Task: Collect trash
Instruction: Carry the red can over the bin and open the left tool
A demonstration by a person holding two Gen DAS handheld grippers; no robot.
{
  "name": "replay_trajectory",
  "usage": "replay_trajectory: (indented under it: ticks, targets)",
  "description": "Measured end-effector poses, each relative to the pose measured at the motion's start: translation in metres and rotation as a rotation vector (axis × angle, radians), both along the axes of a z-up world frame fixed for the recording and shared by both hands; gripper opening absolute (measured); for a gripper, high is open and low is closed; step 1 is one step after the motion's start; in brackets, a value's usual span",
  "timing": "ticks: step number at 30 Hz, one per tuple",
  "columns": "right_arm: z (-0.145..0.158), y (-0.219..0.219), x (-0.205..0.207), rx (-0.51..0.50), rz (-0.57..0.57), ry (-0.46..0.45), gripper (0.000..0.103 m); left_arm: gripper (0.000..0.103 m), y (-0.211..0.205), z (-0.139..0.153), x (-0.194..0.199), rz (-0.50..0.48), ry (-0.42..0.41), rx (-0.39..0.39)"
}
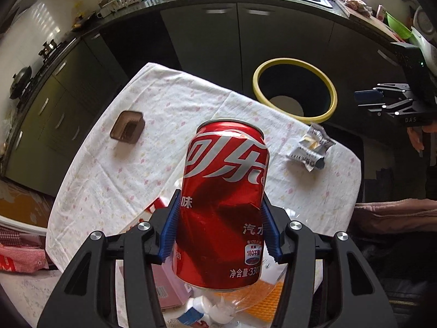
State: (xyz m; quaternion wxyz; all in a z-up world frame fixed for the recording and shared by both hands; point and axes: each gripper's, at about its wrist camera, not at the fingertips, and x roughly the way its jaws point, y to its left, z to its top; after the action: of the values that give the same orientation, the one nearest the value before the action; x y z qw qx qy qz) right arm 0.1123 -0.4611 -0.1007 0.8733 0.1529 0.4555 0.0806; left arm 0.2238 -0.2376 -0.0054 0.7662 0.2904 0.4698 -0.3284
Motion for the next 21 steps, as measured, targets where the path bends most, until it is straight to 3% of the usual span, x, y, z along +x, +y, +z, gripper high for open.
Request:
replay_trajectory:
  ticks: [11, 21]
  targets:
    - [-0.014, -0.061, -0.026, 0.031, -0.140, 0.010, 0.056, 0.053, -0.156, -0.008, 0.027, -0.202, 0.026, -0.038]
    - [-0.033, -0.095, -0.038, 0.066, -0.216, 0.039, 0.056, 0.053, -0.291, -0.075, 0.053, -0.320, 0.107, 0.053]
